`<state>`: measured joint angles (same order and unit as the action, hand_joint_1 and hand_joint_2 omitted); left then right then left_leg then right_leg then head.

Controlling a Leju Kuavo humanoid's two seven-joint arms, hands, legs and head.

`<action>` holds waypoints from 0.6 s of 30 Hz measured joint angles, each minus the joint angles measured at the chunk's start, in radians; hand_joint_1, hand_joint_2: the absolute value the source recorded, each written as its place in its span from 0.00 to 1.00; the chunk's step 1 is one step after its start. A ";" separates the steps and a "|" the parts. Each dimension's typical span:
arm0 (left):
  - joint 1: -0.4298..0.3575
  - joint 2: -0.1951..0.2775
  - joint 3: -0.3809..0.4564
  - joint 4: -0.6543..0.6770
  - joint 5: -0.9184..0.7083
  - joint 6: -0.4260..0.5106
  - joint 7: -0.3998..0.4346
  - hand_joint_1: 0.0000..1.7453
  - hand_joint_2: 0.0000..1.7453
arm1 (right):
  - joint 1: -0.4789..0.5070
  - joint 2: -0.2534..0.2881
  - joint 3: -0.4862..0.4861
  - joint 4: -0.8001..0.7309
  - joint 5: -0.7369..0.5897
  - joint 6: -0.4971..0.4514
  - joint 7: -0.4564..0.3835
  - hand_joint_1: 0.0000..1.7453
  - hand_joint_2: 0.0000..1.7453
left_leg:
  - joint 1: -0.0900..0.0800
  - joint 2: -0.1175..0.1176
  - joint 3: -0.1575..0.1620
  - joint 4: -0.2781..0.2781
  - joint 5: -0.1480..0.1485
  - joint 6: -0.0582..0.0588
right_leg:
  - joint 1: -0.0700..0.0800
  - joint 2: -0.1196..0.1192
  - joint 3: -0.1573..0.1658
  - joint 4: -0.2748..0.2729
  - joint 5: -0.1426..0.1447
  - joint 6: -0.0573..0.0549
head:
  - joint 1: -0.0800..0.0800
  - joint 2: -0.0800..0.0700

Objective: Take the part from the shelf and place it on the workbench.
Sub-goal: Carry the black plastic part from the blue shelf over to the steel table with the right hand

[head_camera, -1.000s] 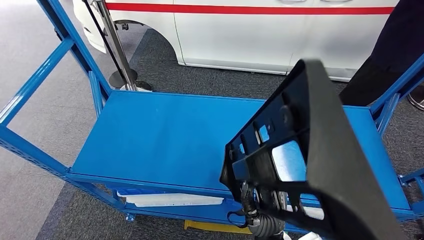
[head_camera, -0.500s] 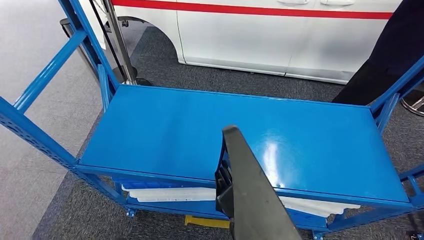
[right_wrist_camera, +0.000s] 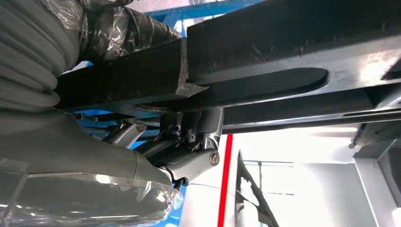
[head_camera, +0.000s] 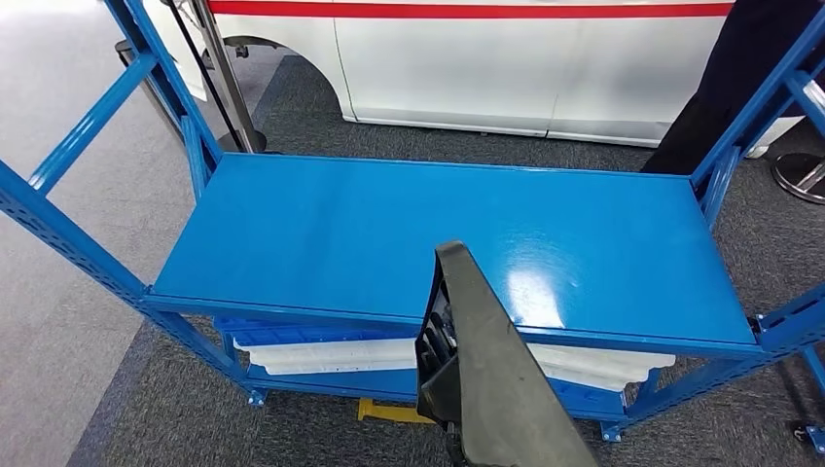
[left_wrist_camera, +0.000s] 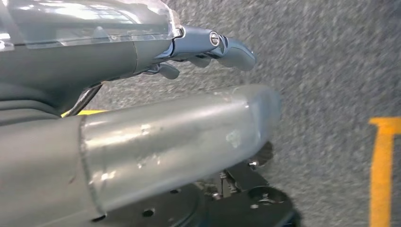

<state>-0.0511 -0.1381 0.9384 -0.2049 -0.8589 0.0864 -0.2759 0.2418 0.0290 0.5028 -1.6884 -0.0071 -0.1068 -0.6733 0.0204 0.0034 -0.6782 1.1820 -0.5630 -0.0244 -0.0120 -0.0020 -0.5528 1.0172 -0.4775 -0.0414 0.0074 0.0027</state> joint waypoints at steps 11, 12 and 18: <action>-0.006 0.007 0.000 -0.001 -0.002 -0.006 -0.006 0.00 0.00 | -0.005 0.000 0.002 0.013 -0.027 0.018 0.000 1.00 1.00 | -0.014 0.002 0.214 -0.192 0.029 0.038 | 0.008 -0.005 -0.104 0.025 0.089 0.037 | 0.000 0.000; -0.005 0.007 0.000 0.000 -0.002 -0.006 -0.006 0.00 0.00 | -0.005 0.000 0.001 0.013 -0.027 0.018 0.000 1.00 1.00 | -0.012 0.005 0.208 -0.196 0.040 0.045 | 0.007 -0.004 -0.108 0.032 0.076 0.043 | 0.000 0.000; -0.004 0.006 0.000 0.000 -0.003 -0.011 -0.010 0.00 0.00 | -0.005 -0.002 -0.003 0.015 -0.059 0.036 0.000 1.00 1.00 | -0.007 0.020 0.130 -0.194 0.106 0.059 | -0.006 0.000 -0.149 0.292 -0.111 0.068 | 0.001 0.000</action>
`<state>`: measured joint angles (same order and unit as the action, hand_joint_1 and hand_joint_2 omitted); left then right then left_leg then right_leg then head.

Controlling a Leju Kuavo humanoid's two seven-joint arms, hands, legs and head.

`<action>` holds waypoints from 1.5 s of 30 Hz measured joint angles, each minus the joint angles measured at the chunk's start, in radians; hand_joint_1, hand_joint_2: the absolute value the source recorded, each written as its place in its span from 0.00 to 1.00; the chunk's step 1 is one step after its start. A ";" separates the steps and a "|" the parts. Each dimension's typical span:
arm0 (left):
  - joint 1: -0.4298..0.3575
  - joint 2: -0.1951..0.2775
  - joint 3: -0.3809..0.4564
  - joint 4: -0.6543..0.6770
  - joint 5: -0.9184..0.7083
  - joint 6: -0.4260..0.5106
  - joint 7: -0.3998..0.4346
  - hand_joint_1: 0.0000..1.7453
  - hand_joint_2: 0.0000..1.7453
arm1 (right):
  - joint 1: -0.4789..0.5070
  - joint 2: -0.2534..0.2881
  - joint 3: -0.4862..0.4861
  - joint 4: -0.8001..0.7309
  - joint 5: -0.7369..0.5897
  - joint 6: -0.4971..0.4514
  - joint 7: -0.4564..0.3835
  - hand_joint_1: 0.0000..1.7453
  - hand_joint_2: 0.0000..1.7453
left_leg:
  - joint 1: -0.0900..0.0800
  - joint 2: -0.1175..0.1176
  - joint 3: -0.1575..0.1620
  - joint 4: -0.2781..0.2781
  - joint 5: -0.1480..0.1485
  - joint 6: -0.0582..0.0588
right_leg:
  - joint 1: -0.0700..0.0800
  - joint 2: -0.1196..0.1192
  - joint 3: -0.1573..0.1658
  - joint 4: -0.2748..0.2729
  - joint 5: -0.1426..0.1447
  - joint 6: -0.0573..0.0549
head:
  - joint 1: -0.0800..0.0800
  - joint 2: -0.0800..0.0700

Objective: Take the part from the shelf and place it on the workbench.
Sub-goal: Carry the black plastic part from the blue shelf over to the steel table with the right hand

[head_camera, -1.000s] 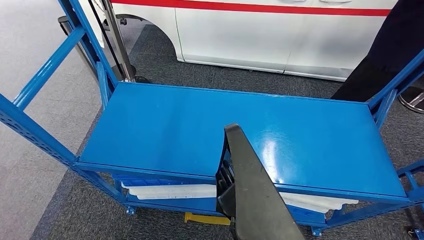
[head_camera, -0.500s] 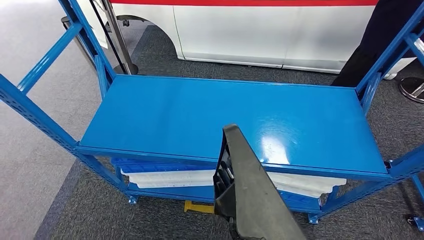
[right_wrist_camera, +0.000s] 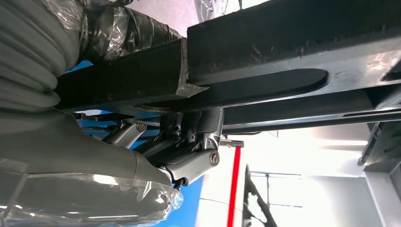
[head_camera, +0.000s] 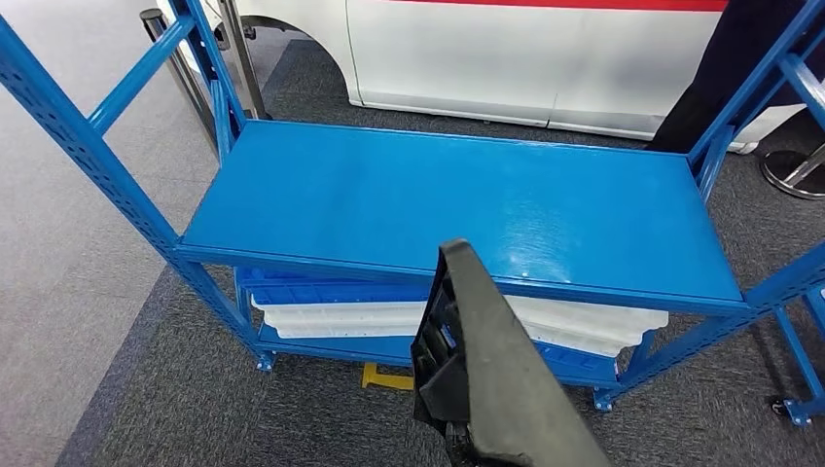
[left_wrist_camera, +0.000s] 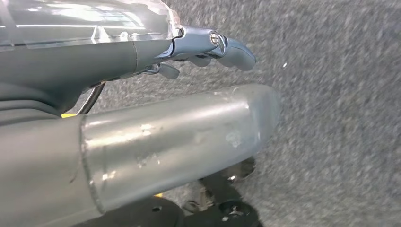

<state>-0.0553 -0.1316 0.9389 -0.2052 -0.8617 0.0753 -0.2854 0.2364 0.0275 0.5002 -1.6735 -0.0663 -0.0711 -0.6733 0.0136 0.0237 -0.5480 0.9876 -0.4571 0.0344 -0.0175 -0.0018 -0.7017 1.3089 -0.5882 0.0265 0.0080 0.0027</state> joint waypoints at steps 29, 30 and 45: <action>0.014 0.008 0.016 -0.002 -0.018 -0.025 -0.010 0.00 0.00 | 0.056 0.037 -0.087 -0.014 -0.130 0.198 0.000 1.00 1.00 | 0.002 0.004 0.047 -0.029 -0.019 0.001 | 0.007 0.015 0.000 -0.045 0.004 -0.017 | 0.000 0.000; 0.015 0.008 0.018 -0.002 -0.018 -0.025 -0.008 0.00 0.00 | 0.061 0.039 -0.092 -0.014 -0.132 0.202 0.000 1.00 1.00 | 0.003 0.019 0.045 -0.028 -0.019 0.000 | 0.000 0.011 -0.012 -0.011 -0.004 -0.009 | 0.000 0.000; 0.018 0.007 0.037 -0.002 -0.025 -0.028 -0.005 0.00 0.00 | 0.118 0.083 -0.162 -0.013 -0.110 0.179 0.000 1.00 1.00 | 0.015 -0.015 -0.082 0.295 -0.190 -0.067 | -0.001 0.030 0.124 -0.280 0.116 -0.062 | -0.001 0.000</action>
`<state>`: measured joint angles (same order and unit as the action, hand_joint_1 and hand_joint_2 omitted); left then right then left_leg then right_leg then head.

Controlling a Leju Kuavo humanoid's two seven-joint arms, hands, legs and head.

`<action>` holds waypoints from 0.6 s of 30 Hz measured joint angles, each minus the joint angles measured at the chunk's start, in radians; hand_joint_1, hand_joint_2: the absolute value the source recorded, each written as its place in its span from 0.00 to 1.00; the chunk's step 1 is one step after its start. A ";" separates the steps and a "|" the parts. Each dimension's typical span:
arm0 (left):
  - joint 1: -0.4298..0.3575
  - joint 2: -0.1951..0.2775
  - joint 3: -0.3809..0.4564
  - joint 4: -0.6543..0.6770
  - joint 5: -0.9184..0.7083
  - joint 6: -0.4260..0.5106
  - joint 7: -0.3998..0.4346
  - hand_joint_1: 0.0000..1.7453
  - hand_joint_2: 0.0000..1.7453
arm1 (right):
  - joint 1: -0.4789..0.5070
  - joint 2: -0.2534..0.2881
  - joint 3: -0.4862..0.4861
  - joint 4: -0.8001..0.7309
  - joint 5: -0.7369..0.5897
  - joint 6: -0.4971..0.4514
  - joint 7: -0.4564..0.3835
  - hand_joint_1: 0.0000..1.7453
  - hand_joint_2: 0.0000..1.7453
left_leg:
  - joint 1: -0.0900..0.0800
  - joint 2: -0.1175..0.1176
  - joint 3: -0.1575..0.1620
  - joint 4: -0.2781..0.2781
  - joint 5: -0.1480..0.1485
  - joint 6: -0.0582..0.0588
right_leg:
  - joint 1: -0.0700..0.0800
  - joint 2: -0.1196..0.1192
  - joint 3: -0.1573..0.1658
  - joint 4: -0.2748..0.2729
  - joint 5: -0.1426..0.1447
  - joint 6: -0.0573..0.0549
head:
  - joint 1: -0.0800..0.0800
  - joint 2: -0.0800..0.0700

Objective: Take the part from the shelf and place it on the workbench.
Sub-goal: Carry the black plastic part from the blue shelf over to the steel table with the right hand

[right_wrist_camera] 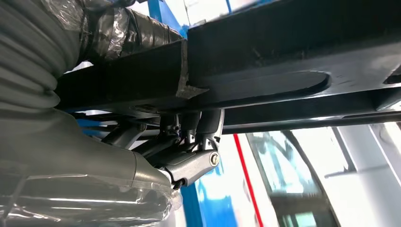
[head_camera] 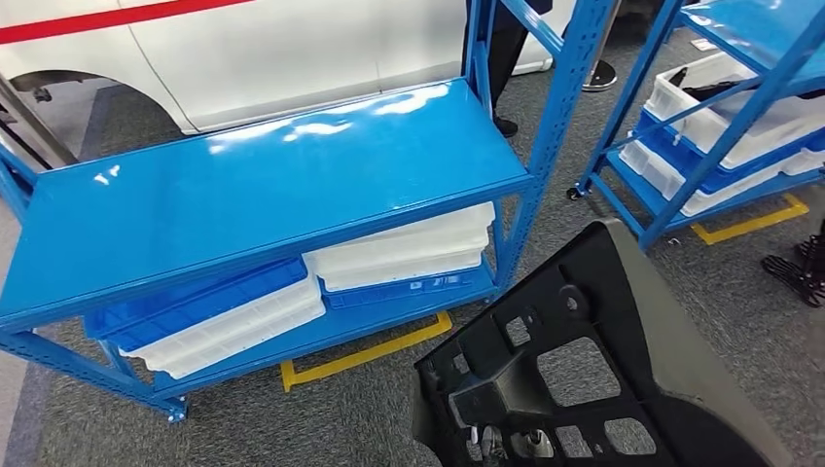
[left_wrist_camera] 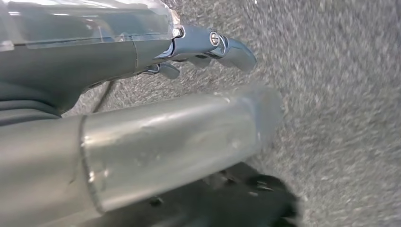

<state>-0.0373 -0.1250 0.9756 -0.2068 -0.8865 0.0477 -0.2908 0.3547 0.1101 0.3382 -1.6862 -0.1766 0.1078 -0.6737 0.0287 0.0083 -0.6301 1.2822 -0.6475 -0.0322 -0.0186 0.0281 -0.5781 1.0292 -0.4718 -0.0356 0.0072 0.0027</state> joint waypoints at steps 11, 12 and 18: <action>0.003 -0.001 0.001 0.000 -0.057 -0.007 0.008 0.00 0.00 | 0.036 0.015 -0.031 -0.009 0.068 -0.060 0.008 1.00 1.00 | -0.002 -0.037 0.117 -0.292 0.158 0.046 | 0.004 0.065 -0.036 0.045 -0.012 0.042 | 0.001 0.000; 0.005 0.000 -0.007 0.000 -0.093 -0.012 0.016 0.00 0.00 | 0.043 0.016 -0.033 -0.015 0.102 -0.080 0.014 1.00 1.00 | -0.002 -0.022 0.118 -0.296 0.161 0.052 | 0.005 0.032 -0.059 0.093 -0.042 0.043 | 0.001 0.000; 0.019 0.016 -0.078 0.000 -0.202 0.010 0.019 0.00 0.00 | 0.074 0.009 -0.025 -0.056 0.247 -0.175 0.004 1.00 1.00 | -0.010 0.068 0.115 -0.293 0.155 0.051 | 0.003 -0.038 -0.094 0.193 -0.068 0.050 | 0.002 0.000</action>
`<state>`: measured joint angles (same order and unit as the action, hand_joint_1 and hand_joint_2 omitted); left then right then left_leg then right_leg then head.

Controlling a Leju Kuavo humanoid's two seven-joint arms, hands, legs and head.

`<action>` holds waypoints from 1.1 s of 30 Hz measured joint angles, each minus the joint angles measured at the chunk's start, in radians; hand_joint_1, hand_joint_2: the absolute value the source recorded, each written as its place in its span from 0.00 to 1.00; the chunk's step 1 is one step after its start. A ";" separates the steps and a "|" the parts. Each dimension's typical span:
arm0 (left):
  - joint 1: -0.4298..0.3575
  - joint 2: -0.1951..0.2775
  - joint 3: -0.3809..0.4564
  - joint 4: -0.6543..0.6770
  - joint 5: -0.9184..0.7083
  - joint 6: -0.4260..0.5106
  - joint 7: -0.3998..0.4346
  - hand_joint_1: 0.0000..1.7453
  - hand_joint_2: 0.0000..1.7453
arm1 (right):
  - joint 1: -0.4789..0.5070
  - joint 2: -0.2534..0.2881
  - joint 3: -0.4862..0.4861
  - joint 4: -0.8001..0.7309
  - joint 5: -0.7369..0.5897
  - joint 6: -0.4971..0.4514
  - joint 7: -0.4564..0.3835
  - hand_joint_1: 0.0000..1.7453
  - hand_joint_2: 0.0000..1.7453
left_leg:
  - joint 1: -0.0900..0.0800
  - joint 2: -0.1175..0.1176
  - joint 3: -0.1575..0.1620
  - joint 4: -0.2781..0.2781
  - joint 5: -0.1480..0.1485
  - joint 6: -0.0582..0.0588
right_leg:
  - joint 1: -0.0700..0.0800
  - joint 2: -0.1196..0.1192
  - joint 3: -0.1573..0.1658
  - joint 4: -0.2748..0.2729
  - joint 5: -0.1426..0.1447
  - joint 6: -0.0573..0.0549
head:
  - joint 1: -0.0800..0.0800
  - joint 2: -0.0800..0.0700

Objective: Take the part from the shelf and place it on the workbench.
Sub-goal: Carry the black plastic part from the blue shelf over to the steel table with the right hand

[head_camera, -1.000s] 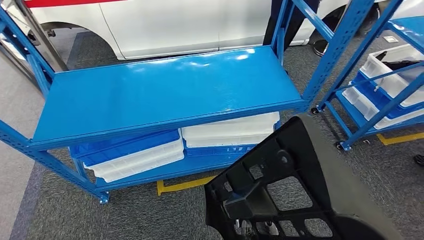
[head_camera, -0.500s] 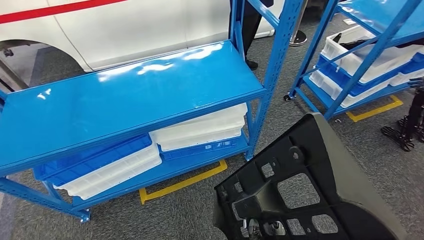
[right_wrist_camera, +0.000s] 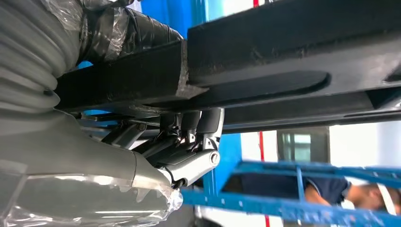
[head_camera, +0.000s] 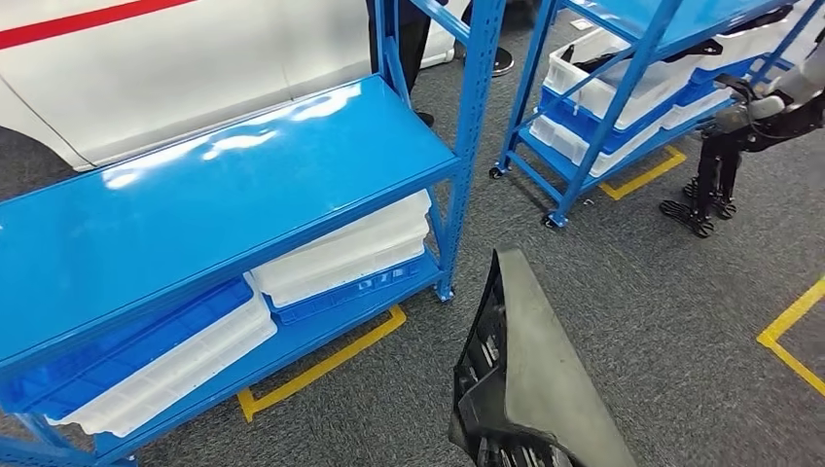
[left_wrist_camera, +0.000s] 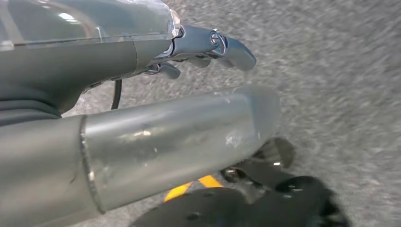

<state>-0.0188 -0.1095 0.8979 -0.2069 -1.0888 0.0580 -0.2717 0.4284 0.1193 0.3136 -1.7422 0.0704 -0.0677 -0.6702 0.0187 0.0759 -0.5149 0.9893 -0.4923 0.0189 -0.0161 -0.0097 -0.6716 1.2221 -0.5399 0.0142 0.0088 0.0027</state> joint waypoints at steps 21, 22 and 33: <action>-0.031 0.005 0.074 0.000 0.082 0.031 -0.072 0.00 0.00 | -0.004 0.038 -0.039 -0.036 -0.057 0.138 -0.004 1.00 1.00 | -0.012 -0.152 0.004 0.004 -0.009 -0.009 | 0.007 0.139 0.074 -0.191 0.083 -0.039 | -0.001 0.000; -0.032 0.003 0.076 0.000 0.081 0.033 -0.073 0.00 0.00 | 0.002 0.049 -0.053 -0.037 -0.056 0.154 -0.004 1.00 1.00 | -0.010 -0.140 0.007 -0.002 -0.005 -0.006 | 0.005 0.145 0.072 -0.191 0.085 -0.033 | -0.001 0.000; -0.033 -0.005 0.091 -0.001 0.069 0.043 -0.083 0.00 0.00 | 0.029 0.109 -0.148 -0.045 -0.024 0.195 -0.004 1.00 1.00 | -0.010 0.012 0.019 -0.020 -0.003 -0.005 | 0.005 -0.034 0.082 -0.151 0.045 -0.015 | 0.000 0.000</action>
<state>-0.0519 -0.1149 0.9888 -0.2077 -1.0203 0.1005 -0.3550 0.4573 0.2281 0.1657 -1.7875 0.0462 0.1275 -0.6737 0.0084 0.0874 -0.4954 0.9694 -0.4953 0.0139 -0.0111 -0.0438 -0.5898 1.0706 -0.4945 -0.0006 0.0087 0.0027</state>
